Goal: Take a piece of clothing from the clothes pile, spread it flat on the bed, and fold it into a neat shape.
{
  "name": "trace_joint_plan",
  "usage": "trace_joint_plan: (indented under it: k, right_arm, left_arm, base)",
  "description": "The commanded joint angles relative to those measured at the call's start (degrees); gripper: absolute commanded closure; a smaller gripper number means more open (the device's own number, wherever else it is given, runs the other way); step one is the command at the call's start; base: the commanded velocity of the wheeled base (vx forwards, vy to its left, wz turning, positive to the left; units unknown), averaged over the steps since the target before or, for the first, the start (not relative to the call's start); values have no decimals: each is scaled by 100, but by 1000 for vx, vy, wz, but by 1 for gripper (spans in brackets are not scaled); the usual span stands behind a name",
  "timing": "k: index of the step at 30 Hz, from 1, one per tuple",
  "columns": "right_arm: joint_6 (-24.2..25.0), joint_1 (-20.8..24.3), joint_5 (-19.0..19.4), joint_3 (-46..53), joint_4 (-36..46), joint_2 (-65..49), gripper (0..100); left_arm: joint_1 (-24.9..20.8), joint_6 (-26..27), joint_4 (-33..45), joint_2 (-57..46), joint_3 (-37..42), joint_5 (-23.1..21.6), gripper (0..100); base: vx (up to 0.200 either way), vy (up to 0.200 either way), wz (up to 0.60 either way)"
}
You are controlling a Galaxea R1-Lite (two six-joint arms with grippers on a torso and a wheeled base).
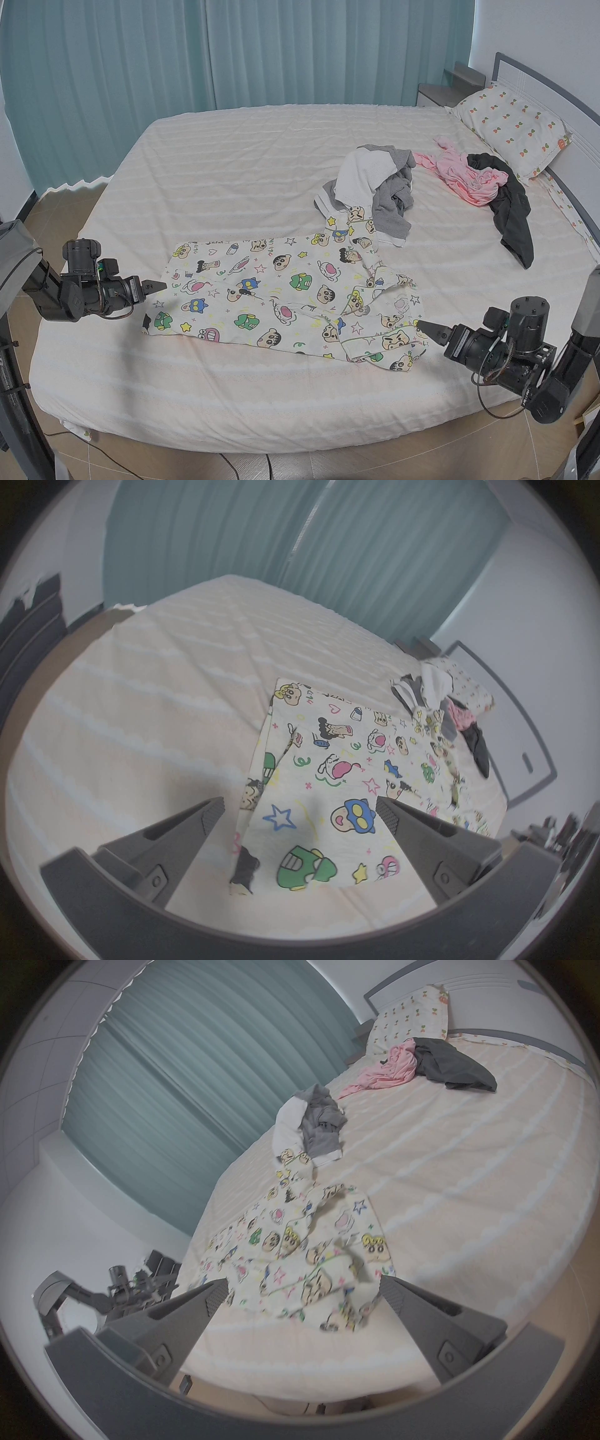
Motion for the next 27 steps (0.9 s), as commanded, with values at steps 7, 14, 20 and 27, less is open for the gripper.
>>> trace_joint_plan:
  k: [7, 14, 20, 27]
  right_arm:
    - [46, 423, 349, 975, -9, -1216, 0]
    - [37, 564, 419, 1081, -9, -1277, 0]
    - [37, 748, 419, 1186, -9, -1295, 0]
    - [46, 757, 419, 1195, -9, -1286, 0]
  left_arm:
    - [-281, 686, 16, 463, -432, -102, 0]
    - [-307, 1494, 667, 630, -748, -14, 0]
    - [-298, 1644, 974, 621, -959, 144, 0]
    - [-298, 1644, 974, 657, -1047, 144, 0]
  base:
    - [0, 0, 0]
    - [0, 0, 0]
    - [0, 0, 0]
    - [0, 0, 0]
